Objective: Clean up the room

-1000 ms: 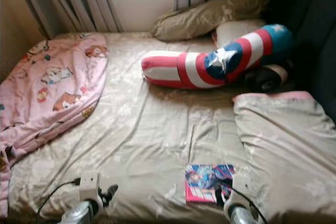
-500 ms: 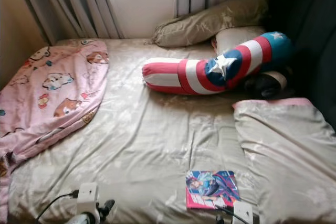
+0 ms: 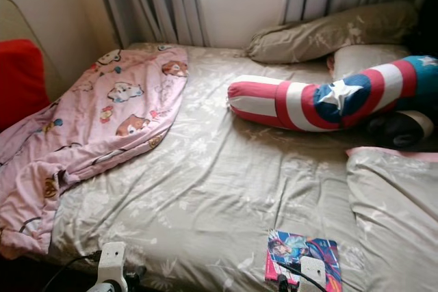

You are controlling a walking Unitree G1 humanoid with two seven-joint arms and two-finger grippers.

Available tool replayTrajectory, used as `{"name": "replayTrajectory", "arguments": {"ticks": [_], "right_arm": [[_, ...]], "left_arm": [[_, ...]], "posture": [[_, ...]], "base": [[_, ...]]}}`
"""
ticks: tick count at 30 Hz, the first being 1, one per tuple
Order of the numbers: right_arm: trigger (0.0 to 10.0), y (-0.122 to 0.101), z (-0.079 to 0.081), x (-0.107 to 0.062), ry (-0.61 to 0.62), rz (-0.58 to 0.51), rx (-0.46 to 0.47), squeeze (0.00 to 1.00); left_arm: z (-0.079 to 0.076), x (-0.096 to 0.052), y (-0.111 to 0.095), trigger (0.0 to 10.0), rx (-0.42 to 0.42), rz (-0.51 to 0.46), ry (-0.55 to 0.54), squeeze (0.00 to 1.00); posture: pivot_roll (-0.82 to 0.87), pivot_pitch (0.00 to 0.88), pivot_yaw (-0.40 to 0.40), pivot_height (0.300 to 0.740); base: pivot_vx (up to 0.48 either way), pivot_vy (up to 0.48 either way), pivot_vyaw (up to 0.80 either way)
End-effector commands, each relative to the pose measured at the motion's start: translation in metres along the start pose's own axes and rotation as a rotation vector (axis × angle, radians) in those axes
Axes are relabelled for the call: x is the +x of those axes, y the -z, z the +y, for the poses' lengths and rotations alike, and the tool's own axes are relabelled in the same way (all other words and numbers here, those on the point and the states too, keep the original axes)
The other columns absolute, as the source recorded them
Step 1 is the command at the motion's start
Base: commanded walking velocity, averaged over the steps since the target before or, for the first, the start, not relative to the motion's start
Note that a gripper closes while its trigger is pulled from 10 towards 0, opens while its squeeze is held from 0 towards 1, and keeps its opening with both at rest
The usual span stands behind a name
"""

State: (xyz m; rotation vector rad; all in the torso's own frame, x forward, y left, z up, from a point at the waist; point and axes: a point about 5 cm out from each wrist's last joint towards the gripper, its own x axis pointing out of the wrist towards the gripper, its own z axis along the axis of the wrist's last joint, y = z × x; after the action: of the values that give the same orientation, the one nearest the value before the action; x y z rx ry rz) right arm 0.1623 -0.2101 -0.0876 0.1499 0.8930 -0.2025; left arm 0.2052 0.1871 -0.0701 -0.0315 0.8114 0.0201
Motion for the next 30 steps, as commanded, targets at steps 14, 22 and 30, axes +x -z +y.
{"name": "replayTrajectory", "arguments": {"ticks": [14,22,30], "right_arm": [[10.0,-0.001,0.003,0.001,-0.018,0.004,-0.009,0.00],[10.0,-0.010,-0.021,-0.001,0.017,-0.018,0.033,0.00],[10.0,-0.010,-0.023,-0.001,0.014,-0.014,0.027,0.00]], "left_arm": [[0.006,-0.002,0.005,10.0,0.016,0.026,-0.015,0.00],[0.007,-0.002,0.006,10.0,0.018,0.029,-0.017,0.00],[0.008,-0.002,0.006,10.0,0.020,0.026,-0.018,0.00]], "posture": [[0.05,0.042,0.034,0.740],[0.05,0.042,0.036,0.740],[0.05,0.041,0.035,0.740]], "base": [[0.000,0.480,0.09],[0.000,0.480,0.28],[0.000,0.480,0.00]]}}
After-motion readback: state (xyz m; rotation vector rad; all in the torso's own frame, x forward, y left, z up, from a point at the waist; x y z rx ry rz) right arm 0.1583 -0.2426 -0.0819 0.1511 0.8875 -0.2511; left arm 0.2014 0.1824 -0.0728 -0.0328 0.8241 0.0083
